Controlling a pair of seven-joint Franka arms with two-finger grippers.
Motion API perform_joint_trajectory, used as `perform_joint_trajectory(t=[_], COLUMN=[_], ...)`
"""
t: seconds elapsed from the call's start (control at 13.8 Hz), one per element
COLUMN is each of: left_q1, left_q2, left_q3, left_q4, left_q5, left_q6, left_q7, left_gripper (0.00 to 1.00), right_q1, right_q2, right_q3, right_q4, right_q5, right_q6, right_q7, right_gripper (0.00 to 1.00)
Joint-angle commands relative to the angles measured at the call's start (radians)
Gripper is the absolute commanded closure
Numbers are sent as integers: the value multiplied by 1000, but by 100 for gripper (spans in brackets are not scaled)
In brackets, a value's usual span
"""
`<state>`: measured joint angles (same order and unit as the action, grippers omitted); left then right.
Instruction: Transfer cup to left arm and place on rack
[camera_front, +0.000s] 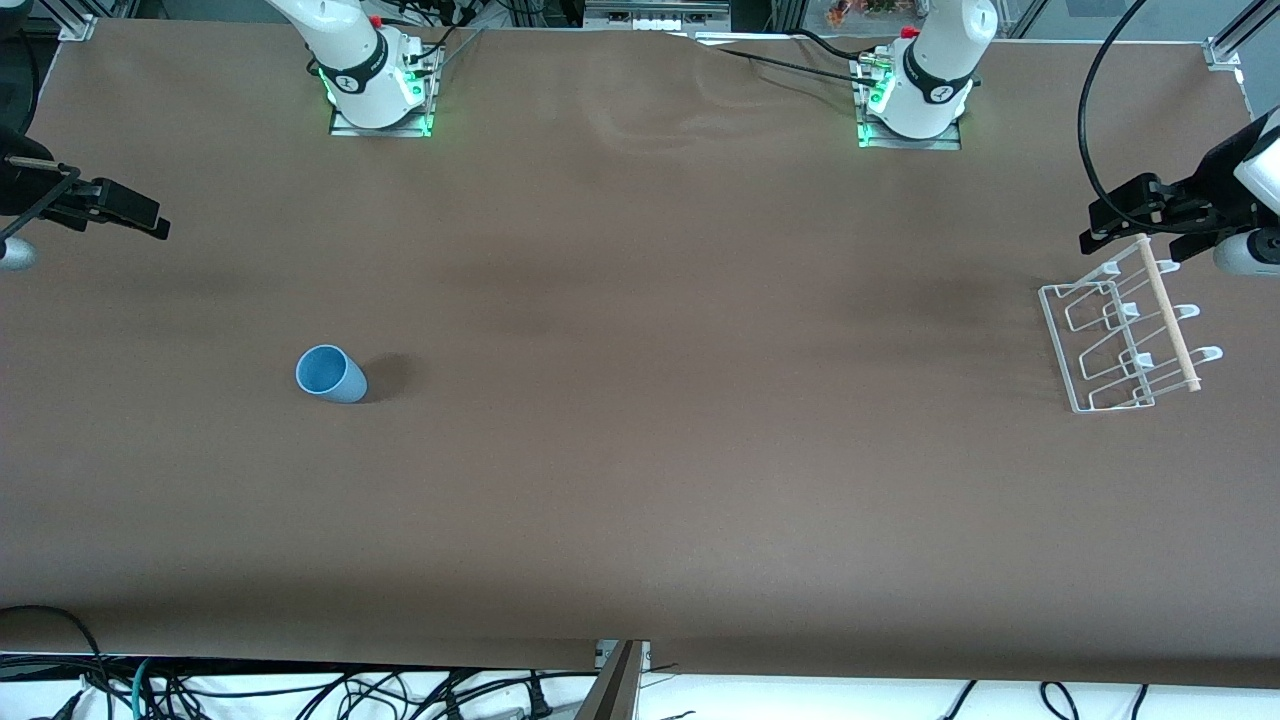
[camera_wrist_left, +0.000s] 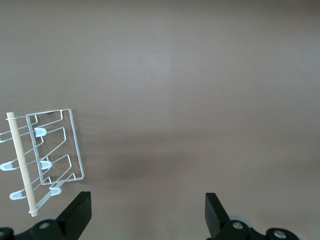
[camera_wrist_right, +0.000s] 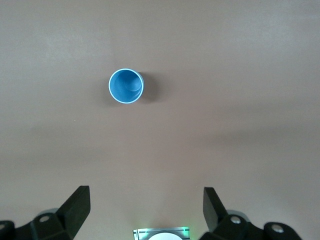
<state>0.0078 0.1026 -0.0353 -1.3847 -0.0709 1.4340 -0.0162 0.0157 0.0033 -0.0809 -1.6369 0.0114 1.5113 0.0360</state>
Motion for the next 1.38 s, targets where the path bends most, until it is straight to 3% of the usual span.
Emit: perform_joint_trajectory(t=[0.0, 1.31], left_q1=[-3, 4], left_q2=[0, 9], left_q3=[5, 3], left_q4=[-11, -5], left_q5=[-6, -9], left_q6=[-4, 3], left_q7=[9, 10], left_gripper=[0, 0], right_q1=[1, 7], right_q2=[-14, 67], right_q3=[-5, 4], right_q4=[-1, 32], right_q5=[4, 4], right_q6=[1, 12], right_q7=[-12, -13], right_gripper=[0, 0])
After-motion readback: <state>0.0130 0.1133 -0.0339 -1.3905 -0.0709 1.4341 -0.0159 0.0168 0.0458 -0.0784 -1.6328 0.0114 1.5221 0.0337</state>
